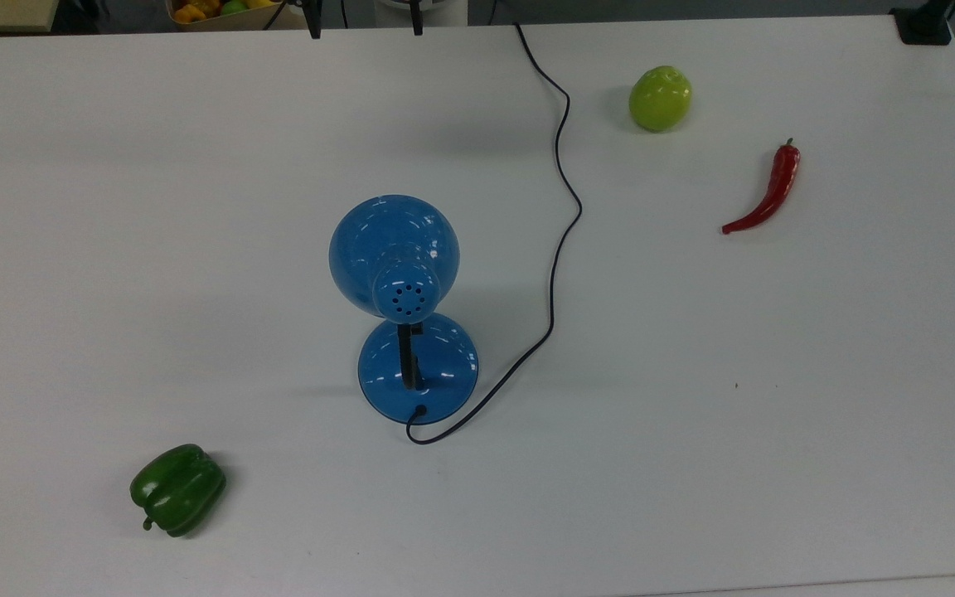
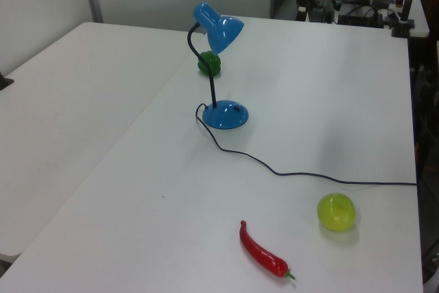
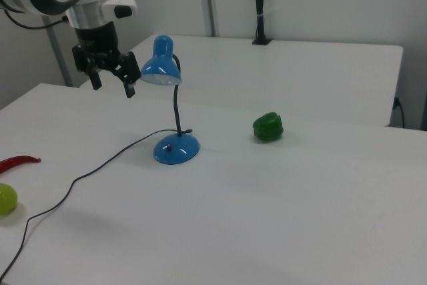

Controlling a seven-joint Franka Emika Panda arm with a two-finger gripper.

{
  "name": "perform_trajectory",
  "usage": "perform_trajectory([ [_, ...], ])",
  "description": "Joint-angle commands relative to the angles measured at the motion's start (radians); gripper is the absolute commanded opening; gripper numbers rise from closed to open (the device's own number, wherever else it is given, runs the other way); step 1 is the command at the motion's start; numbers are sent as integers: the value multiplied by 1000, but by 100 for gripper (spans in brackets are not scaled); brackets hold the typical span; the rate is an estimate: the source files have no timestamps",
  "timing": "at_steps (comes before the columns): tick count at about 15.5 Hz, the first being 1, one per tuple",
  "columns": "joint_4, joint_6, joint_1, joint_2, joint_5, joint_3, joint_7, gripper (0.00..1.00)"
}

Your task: Turn on desk lamp

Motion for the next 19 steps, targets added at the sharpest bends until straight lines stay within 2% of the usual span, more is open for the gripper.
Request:
perform_trajectory([
  [1, -31, 25, 30, -19, 14, -24, 9, 100],
  [9, -40, 30, 27, -17, 14, -26, -7, 100],
  [10, -41, 30, 27, -19, 14, -24, -15, 96],
  [14, -46, 30, 29, -17, 16, -26, -17, 64],
  [17, -46, 31, 30, -15, 17, -26, -15, 25],
  [19, -46, 31, 32, -14, 17, -26, -14, 9],
])
